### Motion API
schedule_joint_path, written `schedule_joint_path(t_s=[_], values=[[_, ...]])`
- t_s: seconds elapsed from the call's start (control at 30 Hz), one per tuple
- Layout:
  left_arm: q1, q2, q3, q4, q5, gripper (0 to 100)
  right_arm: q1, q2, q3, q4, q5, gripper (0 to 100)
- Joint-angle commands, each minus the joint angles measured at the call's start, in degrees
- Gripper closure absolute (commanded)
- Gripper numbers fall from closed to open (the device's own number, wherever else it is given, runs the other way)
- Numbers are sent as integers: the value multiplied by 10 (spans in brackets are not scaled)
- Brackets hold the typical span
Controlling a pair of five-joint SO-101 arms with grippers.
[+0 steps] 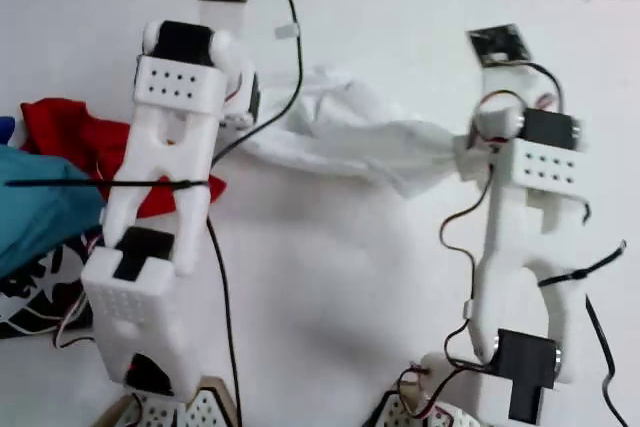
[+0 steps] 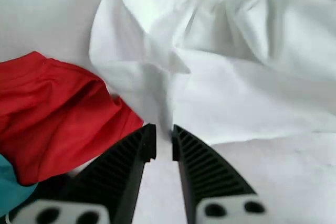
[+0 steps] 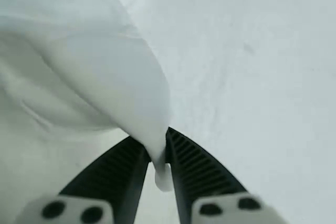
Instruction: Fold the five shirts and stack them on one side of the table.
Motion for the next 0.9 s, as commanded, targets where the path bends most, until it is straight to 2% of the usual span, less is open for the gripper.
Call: schedule_joint_path(t_s=[0.0,0.1,0.17,0.37,0.5,0.63,0.87], values=[[1,-37,87,8,-25,854,40,-31,-25,-7,21,981],[4,-39,178,-3,-88,854,49,-27,-20,-7,36,981],[2,-41,218,-14,-102,854,51,-27,-17,-6,40,981],[25,-37,209,-38,-155,851,36,-27,-9,-7,40,981],[50,-32,251,-132,-213,850,31,-27,-9,-5,40,981],[42,-9,293,-207,-221,849,35,-27,-9,-3,40,981],[4,68,305,-257,-223,849,31,-28,-9,-2,40,981]])
